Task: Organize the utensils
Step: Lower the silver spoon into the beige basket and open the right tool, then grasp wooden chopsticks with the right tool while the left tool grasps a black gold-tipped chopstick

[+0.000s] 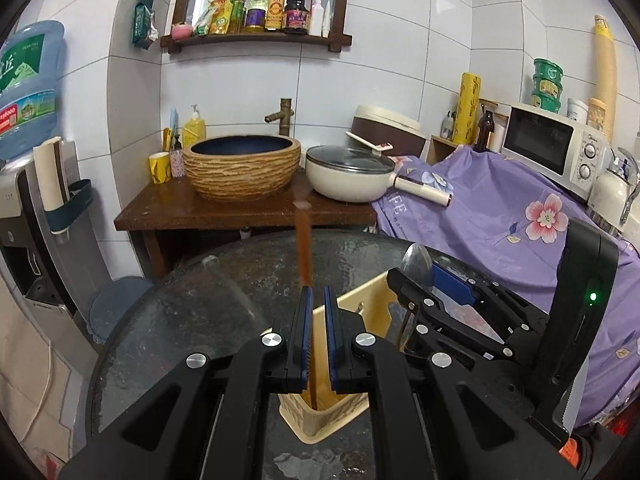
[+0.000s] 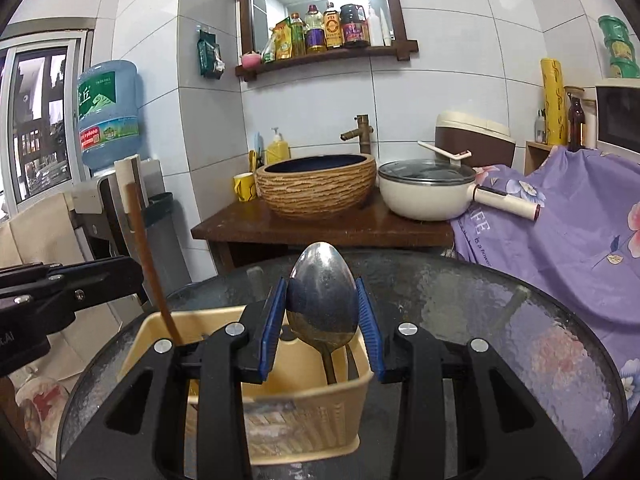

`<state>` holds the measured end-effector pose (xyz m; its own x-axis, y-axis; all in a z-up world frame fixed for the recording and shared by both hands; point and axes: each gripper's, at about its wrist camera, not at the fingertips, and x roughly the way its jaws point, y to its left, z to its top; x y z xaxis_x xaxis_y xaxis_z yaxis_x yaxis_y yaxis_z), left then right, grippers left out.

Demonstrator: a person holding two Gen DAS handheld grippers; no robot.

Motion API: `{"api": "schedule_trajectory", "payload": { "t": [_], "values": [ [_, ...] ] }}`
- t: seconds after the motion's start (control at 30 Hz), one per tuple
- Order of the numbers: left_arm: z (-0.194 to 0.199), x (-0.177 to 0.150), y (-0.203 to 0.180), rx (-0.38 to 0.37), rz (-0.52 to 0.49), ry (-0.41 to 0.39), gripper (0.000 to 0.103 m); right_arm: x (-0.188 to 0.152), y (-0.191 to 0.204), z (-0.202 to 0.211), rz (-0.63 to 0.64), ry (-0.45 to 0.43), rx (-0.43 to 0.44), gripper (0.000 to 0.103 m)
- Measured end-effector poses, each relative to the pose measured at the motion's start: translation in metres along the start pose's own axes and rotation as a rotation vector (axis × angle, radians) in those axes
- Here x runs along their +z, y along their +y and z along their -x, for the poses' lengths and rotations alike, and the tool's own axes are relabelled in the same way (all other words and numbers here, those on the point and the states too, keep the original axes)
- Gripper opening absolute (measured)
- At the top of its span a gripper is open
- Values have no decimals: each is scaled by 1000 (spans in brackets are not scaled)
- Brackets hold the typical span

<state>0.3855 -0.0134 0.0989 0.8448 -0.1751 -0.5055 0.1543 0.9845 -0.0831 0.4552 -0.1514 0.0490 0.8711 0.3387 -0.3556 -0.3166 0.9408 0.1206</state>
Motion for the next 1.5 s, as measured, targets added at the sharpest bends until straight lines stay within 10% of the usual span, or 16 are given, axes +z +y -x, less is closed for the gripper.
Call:
{"api": "schedule_trajectory", "payload": {
  "t": [0.23,0.37,0.57,0.77,1.03,1.5],
  "values": [
    [6,-7,-1,-4,-9,-5,9,-13,-8,6,-17,19,-6,54],
    [20,-14,2,-22,12,-19,48,-15,-14,23,-45,14,-2,56],
    [49,-52,6,3,-9,-8,57,-41,-13,68,-43,149,10,59],
    [56,-111,11,28,-12,119,54,-104,-6,116,48,307,-73,59],
    [44,-179,6,-4,10,311,22,-173,-14,138,-4,472,-120,44],
    [41,-208,-7,-42,22,377,14,-188,-3,142,-27,523,-93,31]
  ]
}}
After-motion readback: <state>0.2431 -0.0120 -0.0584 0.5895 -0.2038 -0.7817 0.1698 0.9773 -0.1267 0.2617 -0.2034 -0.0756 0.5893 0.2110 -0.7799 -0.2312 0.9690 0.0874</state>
